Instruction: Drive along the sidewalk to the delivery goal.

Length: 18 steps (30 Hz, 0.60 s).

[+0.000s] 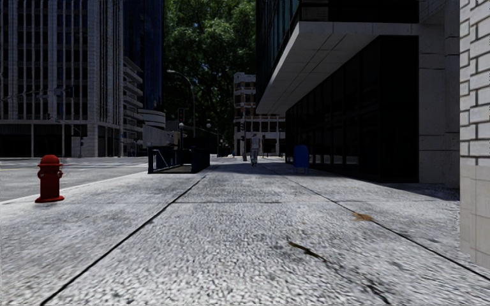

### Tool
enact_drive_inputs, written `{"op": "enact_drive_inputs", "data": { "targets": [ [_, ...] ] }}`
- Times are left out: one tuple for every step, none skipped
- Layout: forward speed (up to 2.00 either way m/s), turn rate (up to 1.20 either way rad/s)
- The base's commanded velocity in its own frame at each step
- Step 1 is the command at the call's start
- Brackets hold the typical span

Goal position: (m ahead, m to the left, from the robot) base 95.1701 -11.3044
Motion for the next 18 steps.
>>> {"op": "enact_drive_inputs", "data": {
  "targets": [
    [2.0, 0.0],
    [2.0, 0.0],
    [2.0, 0.0],
    [2.0, 0.0],
    [2.0, 0.0],
    [2.0, 0.0],
    [2.0, 0.0],
    [2.0, 0.0],
    [2.0, 0.0],
    [2.0, 0.0],
    [2.0, 0.0],
    [2.0, 0.0],
    [2.0, 0.0],
    [2.0, 0.0],
    [2.0, 0.0],
    [2.0, 0.0],
    [2.0, 0.0],
    [2.0, 0.0]
  ]
}}
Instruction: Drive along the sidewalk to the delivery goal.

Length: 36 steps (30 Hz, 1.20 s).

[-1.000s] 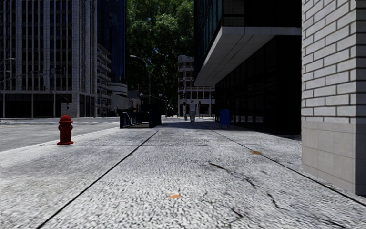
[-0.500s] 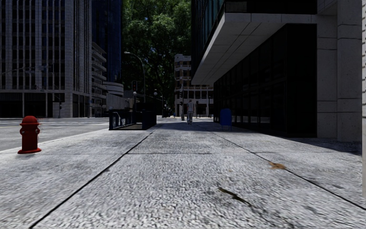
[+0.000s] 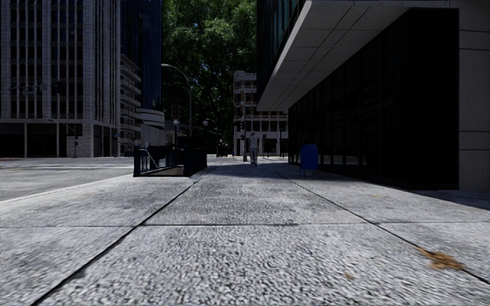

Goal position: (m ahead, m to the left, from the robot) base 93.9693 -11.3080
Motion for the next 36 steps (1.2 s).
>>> {"op": "enact_drive_inputs", "data": {
  "targets": [
    [2.0, 0.0],
    [2.0, 0.0],
    [2.0, 0.0],
    [2.0, 0.0],
    [2.0, 0.0],
    [2.0, 0.0],
    [2.0, 0.0],
    [2.0, 0.0],
    [2.0, 0.0],
    [2.0, 0.0],
    [2.0, 0.0],
    [2.0, 0.0],
    [2.0, 0.0],
    [2.0, 0.0],
    [2.0, 0.0],
    [2.0, 0.0],
    [2.0, 0.0],
    [2.0, 0.0],
    [2.0, 0.0],
    [2.0, 0.0],
    [2.0, 0.0],
    [2.0, 0.0],
    [2.0, 0.0],
    [2.0, 0.0],
    [2.0, 0.0],
    [2.0, 0.0],
    [2.0, 0.0],
    [2.0, 0.0],
    [2.0, 0.0],
    [2.0, 0.0],
    [2.0, 0.0],
    [2.0, 0.0],
    [2.0, 0.0],
    [2.0, 0.0],
    [2.0, 0.0],
    [2.0, 0.0]
  ]
}}
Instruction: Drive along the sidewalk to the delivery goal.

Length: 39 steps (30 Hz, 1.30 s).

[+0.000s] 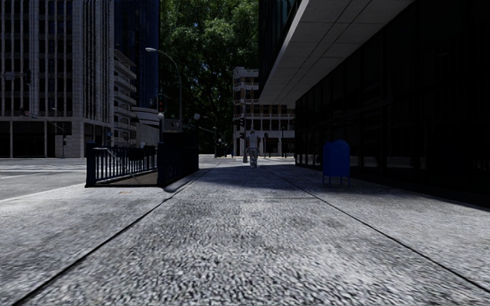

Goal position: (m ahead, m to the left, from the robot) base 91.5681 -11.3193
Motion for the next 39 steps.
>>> {"op": "enact_drive_inputs", "data": {
  "targets": [
    [2.0, 0.0],
    [2.0, 0.0],
    [2.0, 0.0],
    [2.0, 0.0],
    [2.0, 0.0],
    [2.0, 0.0],
    [2.0, 0.0],
    [2.0, 0.0],
    [2.0, 0.0],
    [2.0, 0.0],
    [2.0, 0.0],
    [2.0, 0.0],
    [2.0, 0.0],
    [2.0, 0.0],
    [2.0, 0.0],
    [2.0, 0.0],
    [2.0, 0.0],
    [2.0, 0.0],
    [2.0, 0.0],
    [2.0, 0.0],
    [2.0, 0.0],
    [2.0, 0.0],
    [2.0, 0.0],
    [2.0, 0.0],
    [2.0, 0.0],
    [2.0, 0.0],
    [2.0, 0.0],
    [2.0, 0.0],
    [2.0, 0.0],
    [2.0, 0.0],
    [2.0, 0.0],
    [2.0, 0.0],
    [2.0, 0.0],
    [2.0, 0.0],
    [2.0, 0.0],
    [2.0, 0.0],
    [2.0, 0.0],
    [2.0, 0.0],
    [2.0, 0.0]
  ]
}}
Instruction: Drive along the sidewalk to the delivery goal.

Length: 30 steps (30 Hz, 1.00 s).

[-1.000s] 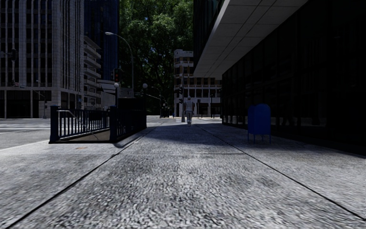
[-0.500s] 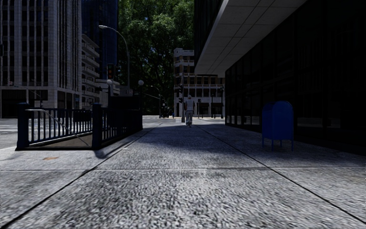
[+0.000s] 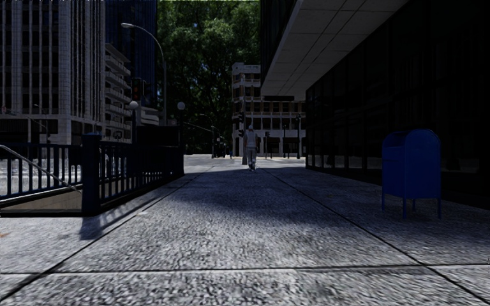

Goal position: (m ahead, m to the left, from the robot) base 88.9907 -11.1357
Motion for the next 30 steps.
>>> {"op": "enact_drive_inputs", "data": {
  "targets": [
    [2.0, 0.0],
    [2.0, 0.0],
    [2.0, 0.0],
    [2.0, 0.0],
    [2.0, 0.0],
    [2.0, 0.0],
    [2.0, 0.0],
    [2.0, 0.0],
    [2.0, 0.0],
    [2.0, 0.0],
    [2.0, 0.0],
    [2.0, 0.0],
    [2.0, 0.0],
    [2.0, 0.0],
    [2.0, 0.0],
    [2.0, 0.0],
    [2.0, 0.0],
    [2.0, 0.0],
    [2.0, 0.0],
    [2.0, 0.0],
    [2.0, 0.0],
    [2.0, 0.0],
    [2.0, 0.0],
    [2.0, 0.0],
    [2.0, 0.0],
    [2.0, 0.0],
    [2.0, 0.0],
    [2.0, 0.0],
    [2.0, 0.0],
    [2.0, 0.0]
  ]
}}
